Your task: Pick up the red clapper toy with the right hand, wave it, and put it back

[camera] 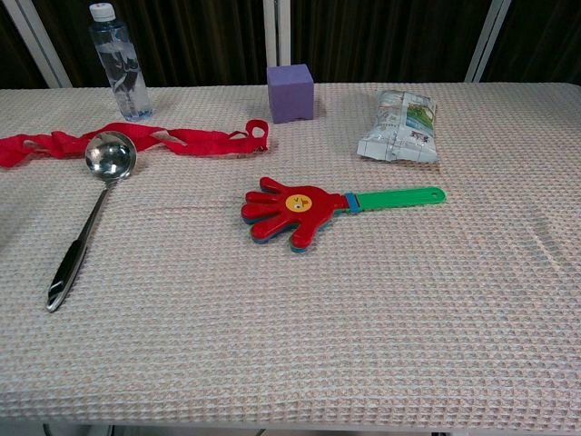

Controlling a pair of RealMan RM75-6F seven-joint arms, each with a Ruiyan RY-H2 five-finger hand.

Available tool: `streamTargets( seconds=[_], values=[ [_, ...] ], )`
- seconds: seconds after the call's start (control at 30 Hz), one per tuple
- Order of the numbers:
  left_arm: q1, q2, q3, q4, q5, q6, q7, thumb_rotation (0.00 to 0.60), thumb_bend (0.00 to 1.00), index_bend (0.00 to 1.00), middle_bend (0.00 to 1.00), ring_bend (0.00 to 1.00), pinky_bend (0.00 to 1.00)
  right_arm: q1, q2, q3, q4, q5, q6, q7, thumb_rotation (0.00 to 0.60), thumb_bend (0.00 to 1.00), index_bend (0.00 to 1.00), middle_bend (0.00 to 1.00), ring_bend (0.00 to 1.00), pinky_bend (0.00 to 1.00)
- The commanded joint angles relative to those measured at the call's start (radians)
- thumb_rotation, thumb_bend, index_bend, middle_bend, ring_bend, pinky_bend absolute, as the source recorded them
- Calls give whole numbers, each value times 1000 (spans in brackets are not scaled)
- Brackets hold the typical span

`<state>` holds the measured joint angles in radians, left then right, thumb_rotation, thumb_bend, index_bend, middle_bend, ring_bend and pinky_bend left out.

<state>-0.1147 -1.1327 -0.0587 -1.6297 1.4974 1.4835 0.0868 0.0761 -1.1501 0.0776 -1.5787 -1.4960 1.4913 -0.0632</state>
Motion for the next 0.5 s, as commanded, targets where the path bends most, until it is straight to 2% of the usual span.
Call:
streamTargets(
  seconds=[0.03, 0.5],
  values=[
    [2, 0, 1, -2, 1, 3, 3, 600, 89, 73, 70, 0, 36, 0, 1, 1, 3, 1, 1, 4, 600, 269, 0, 0, 0, 0],
    [21, 3, 10, -19, 1, 25, 12, 600, 89, 74, 70, 0, 36, 10, 1, 0, 11, 3, -18, 14, 600, 269, 0, 0, 0, 0]
  ],
)
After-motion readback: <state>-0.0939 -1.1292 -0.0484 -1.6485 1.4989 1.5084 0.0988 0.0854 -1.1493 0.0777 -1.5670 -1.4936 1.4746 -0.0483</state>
